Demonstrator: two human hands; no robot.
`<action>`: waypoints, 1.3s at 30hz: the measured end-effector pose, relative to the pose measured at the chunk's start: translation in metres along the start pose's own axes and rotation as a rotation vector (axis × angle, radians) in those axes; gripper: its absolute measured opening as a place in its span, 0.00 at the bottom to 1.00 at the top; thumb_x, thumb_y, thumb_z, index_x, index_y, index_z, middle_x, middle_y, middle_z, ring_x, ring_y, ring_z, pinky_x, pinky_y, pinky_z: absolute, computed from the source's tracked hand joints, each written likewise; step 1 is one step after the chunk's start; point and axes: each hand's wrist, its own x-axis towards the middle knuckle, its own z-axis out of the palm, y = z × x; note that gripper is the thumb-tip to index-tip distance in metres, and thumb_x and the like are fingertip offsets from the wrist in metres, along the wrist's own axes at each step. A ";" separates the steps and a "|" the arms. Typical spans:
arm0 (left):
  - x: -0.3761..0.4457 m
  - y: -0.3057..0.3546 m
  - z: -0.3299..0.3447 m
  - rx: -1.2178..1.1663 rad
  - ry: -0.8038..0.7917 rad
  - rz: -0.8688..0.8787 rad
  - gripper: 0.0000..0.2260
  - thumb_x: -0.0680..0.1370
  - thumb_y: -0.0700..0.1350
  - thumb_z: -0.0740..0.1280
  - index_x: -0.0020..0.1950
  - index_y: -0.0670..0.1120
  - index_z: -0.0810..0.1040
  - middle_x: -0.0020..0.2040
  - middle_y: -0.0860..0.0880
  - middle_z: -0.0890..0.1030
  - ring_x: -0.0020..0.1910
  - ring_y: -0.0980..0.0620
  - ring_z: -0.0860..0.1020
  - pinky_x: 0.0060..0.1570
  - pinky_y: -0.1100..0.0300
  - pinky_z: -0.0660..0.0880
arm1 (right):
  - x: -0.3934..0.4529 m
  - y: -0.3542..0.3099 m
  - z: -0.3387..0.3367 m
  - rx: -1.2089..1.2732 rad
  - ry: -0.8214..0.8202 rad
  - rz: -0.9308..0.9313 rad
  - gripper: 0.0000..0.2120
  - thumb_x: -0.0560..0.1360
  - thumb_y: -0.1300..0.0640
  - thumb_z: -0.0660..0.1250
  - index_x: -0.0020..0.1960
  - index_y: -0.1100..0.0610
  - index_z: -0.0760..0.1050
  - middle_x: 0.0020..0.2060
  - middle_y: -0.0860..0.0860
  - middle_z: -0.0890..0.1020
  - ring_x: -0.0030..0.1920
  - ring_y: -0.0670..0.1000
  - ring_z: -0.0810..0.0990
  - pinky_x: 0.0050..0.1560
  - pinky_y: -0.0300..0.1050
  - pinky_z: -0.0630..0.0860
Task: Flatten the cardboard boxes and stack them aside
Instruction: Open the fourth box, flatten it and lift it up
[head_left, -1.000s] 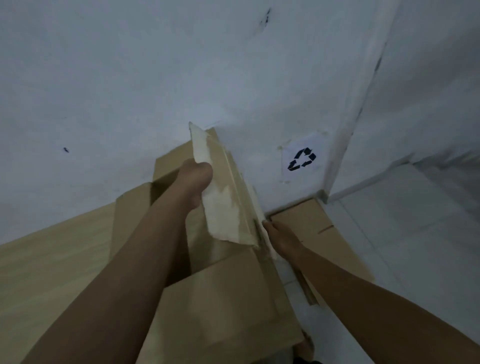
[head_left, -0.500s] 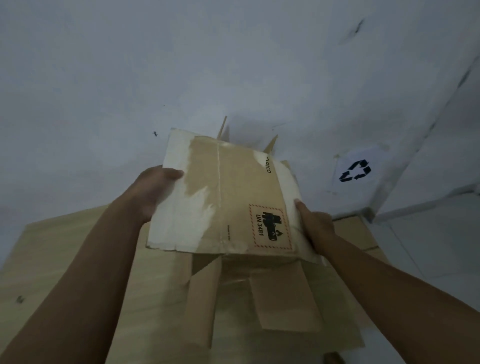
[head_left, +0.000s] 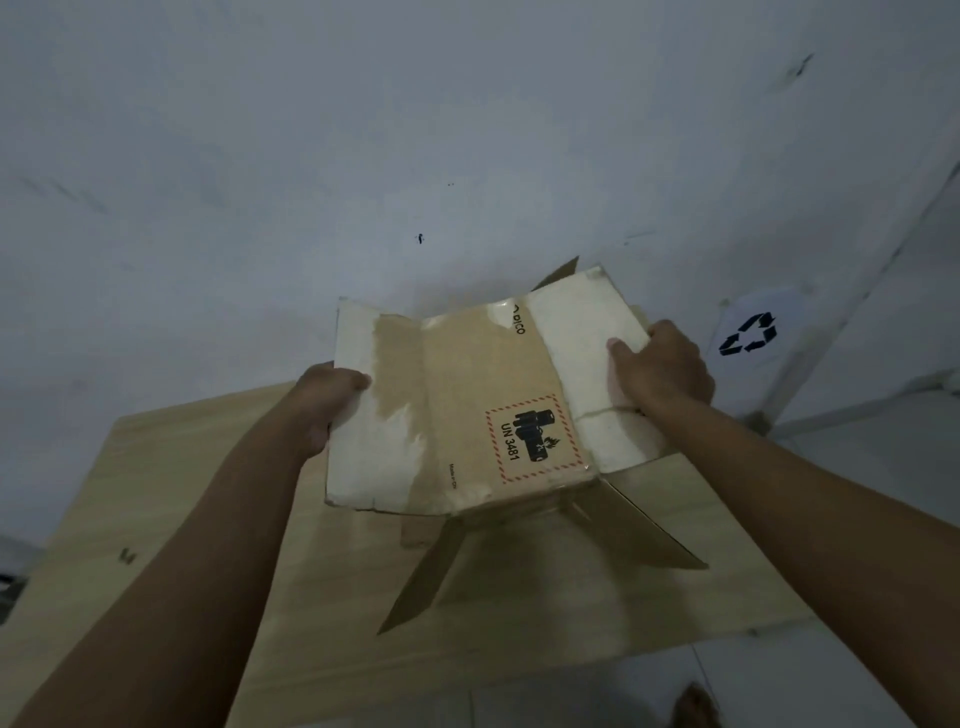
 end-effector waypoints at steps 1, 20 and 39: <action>0.000 -0.008 -0.001 0.005 0.001 -0.017 0.14 0.80 0.39 0.63 0.65 0.36 0.73 0.54 0.38 0.80 0.46 0.39 0.79 0.50 0.47 0.75 | -0.006 -0.002 -0.001 -0.064 0.000 -0.045 0.25 0.78 0.39 0.64 0.68 0.53 0.70 0.61 0.57 0.79 0.58 0.62 0.79 0.58 0.57 0.75; -0.032 -0.188 0.073 0.219 0.065 -0.133 0.23 0.73 0.46 0.72 0.65 0.40 0.74 0.60 0.40 0.79 0.56 0.40 0.78 0.55 0.45 0.77 | -0.130 0.103 0.056 -0.455 -0.313 -0.127 0.39 0.76 0.41 0.67 0.79 0.50 0.52 0.68 0.58 0.65 0.63 0.60 0.72 0.57 0.54 0.73; 0.005 -0.286 0.149 0.772 0.219 -0.081 0.29 0.81 0.62 0.53 0.79 0.59 0.47 0.79 0.40 0.49 0.78 0.39 0.49 0.71 0.36 0.53 | -0.122 0.199 0.129 -0.488 -0.408 -0.135 0.36 0.83 0.41 0.49 0.81 0.60 0.42 0.81 0.60 0.47 0.80 0.60 0.45 0.77 0.66 0.47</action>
